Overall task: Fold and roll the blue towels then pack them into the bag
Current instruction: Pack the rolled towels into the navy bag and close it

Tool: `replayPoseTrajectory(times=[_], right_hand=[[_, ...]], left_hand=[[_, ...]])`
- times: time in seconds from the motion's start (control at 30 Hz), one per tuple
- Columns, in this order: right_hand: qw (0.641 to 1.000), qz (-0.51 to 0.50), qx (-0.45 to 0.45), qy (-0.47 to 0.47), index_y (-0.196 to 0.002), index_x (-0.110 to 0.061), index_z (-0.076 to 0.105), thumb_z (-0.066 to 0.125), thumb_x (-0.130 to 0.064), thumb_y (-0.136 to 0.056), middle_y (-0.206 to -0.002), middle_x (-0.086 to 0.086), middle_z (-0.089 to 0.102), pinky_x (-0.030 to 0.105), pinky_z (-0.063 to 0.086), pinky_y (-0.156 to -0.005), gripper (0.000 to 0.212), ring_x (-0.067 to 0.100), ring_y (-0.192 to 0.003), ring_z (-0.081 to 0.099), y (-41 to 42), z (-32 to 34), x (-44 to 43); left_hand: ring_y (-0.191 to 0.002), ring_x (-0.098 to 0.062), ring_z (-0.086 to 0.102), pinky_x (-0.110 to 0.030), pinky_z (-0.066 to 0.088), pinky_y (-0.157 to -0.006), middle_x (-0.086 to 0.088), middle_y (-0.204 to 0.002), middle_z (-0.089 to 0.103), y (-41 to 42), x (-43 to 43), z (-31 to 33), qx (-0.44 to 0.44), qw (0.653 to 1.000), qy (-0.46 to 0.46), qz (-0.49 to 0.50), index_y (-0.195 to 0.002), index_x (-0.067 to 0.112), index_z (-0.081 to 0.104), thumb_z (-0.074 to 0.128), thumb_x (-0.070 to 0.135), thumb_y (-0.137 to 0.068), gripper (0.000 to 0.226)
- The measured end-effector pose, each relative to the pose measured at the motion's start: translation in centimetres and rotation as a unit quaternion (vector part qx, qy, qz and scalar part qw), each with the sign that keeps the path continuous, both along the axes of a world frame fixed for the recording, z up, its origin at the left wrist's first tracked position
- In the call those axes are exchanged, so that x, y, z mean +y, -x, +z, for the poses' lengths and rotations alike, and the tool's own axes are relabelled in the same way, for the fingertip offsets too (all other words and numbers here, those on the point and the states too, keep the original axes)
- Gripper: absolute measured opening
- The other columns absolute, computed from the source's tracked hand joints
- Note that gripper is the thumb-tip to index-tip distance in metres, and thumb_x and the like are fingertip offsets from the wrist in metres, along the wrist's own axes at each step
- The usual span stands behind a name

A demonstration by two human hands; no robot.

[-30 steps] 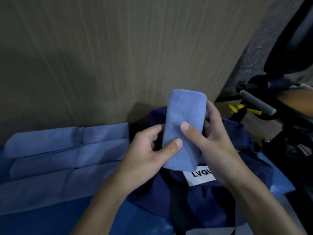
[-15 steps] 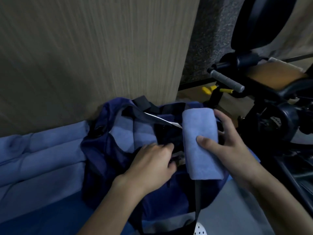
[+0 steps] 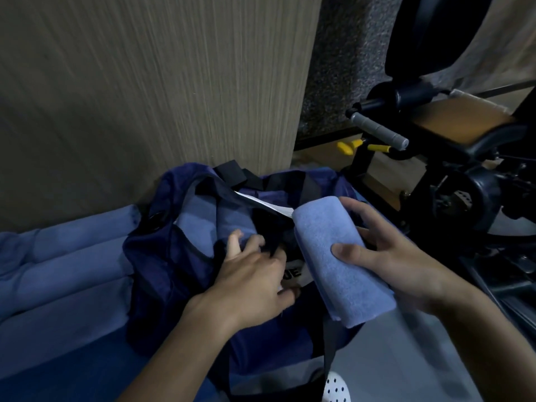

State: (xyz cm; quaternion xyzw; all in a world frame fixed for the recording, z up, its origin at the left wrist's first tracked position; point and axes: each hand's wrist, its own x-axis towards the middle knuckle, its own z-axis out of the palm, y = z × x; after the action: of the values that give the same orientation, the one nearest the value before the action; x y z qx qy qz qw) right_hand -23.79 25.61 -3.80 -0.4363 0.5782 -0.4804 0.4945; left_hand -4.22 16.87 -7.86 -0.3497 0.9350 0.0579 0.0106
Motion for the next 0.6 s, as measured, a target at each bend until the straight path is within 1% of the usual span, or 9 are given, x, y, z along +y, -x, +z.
replayPoseTrajectory(times=[0.07, 0.13, 0.23, 0.3, 0.33, 0.37, 0.43, 0.5, 0.6], right_hand=[[1.000, 0.006, 0.004, 0.002, -0.121, -0.055, 0.052, 0.074, -0.029, -0.065, -0.113, -0.001, 0.067, 0.036, 0.058, -0.073, 0.065, 0.021, -0.095, 0.070, 0.2, 0.2, -0.1], [1.000, 0.011, 0.004, 0.022, -0.126, -0.051, 0.052, 0.072, -0.027, -0.068, -0.121, 0.000, 0.063, 0.032, 0.057, -0.073, 0.066, 0.018, -0.099, 0.068, 0.3, 0.7, -0.1], [0.995, -0.008, -0.059, 0.085, -0.132, -0.039, 0.053, 0.064, -0.017, -0.076, -0.123, -0.006, 0.064, 0.029, 0.058, -0.072, 0.061, 0.017, -0.101, 0.068, 0.1, 2.0, -0.5], [0.984, -0.043, -0.111, 0.134, -0.133, -0.033, 0.052, 0.059, -0.016, -0.077, -0.120, -0.009, 0.068, 0.027, 0.057, -0.069, 0.059, 0.014, -0.099, 0.069, -0.3, 2.9, -1.1], [0.979, -0.059, -0.122, 0.151, -0.135, -0.032, 0.051, 0.059, -0.018, -0.077, -0.120, -0.008, 0.068, 0.026, 0.057, -0.069, 0.059, 0.013, -0.100, 0.069, -0.6, 3.2, -1.6], [0.976, -0.075, -0.127, 0.160, -0.136, -0.031, 0.049, 0.060, -0.019, -0.078, -0.120, -0.006, 0.068, 0.026, 0.056, -0.070, 0.060, 0.013, -0.101, 0.069, -0.8, 3.2, -2.2], [0.973, -0.111, -0.134, 0.152, -0.138, -0.029, 0.046, 0.062, -0.019, -0.080, -0.121, -0.002, 0.068, 0.029, 0.057, -0.072, 0.061, 0.015, -0.102, 0.069, -1.4, 2.7, -3.2], [0.975, -0.129, -0.126, 0.127, -0.135, -0.029, 0.050, 0.063, -0.017, -0.082, -0.123, -0.001, 0.066, 0.030, 0.056, -0.074, 0.056, 0.017, -0.104, 0.068, -1.6, 1.8, -3.8], [0.990, -0.075, -0.096, 0.078, -0.132, -0.031, 0.053, 0.065, -0.020, -0.077, -0.116, -0.010, 0.068, 0.026, 0.056, -0.071, 0.058, 0.015, -0.101, 0.068, -1.2, 1.1, -3.2]], left_hand=[[-0.120, -0.012, 0.034, -0.043, 0.007, -0.111, 0.014, -0.096, 0.048, 0.1, -0.1, 0.1, 0.048, 0.999, -0.009, -0.003, -0.101, 0.024, 0.043, 0.053, 0.059, -0.085, 0.040], [-0.109, -0.010, 0.041, -0.036, 0.019, -0.108, 0.014, -0.097, 0.042, 0.2, 0.0, 0.9, 0.108, 0.994, -0.027, -0.015, -0.108, 0.025, 0.048, 0.060, 0.052, -0.084, 0.038], [-0.097, -0.012, 0.051, -0.034, 0.045, -0.088, 0.014, -0.096, 0.050, -0.4, 0.4, 2.4, 0.191, 0.972, -0.136, -0.017, -0.101, 0.028, 0.054, 0.062, 0.041, -0.088, 0.021], [-0.093, -0.012, 0.055, -0.034, 0.051, -0.080, 0.016, -0.095, 0.055, -1.0, 0.6, 2.9, 0.204, 0.964, -0.170, -0.019, -0.097, 0.030, 0.057, 0.061, 0.037, -0.091, 0.010], [-0.097, -0.011, 0.056, -0.031, 0.051, -0.082, 0.020, -0.101, 0.059, -1.4, 0.7, 3.2, 0.203, 0.960, -0.191, -0.021, -0.106, 0.035, 0.059, 0.060, 0.034, -0.092, 0.013], [-0.104, -0.009, 0.058, -0.028, 0.051, -0.089, 0.025, -0.111, 0.061, -1.7, 0.9, 3.5, 0.200, 0.955, -0.217, -0.023, -0.120, 0.047, 0.055, 0.059, 0.031, -0.094, 0.032], [-0.115, -0.005, 0.058, -0.028, 0.050, -0.099, 0.026, -0.124, 0.062, -2.3, 1.3, 4.4, 0.180, 0.947, -0.265, -0.038, -0.124, 0.066, 0.039, 0.058, 0.024, -0.095, 0.054], [-0.113, 0.001, 0.060, -0.027, 0.049, -0.101, 0.024, -0.122, 0.064, -2.7, 1.1, 5.0, 0.172, 0.939, -0.296, -0.044, -0.122, 0.061, 0.049, 0.058, 0.021, -0.095, 0.049], [-0.103, 0.014, 0.059, -0.015, 0.048, -0.093, 0.028, -0.108, 0.068, -3.0, 0.5, 5.3, 0.207, 0.928, -0.309, -0.029, -0.115, 0.038, 0.068, 0.058, 0.014, -0.094, 0.034]])
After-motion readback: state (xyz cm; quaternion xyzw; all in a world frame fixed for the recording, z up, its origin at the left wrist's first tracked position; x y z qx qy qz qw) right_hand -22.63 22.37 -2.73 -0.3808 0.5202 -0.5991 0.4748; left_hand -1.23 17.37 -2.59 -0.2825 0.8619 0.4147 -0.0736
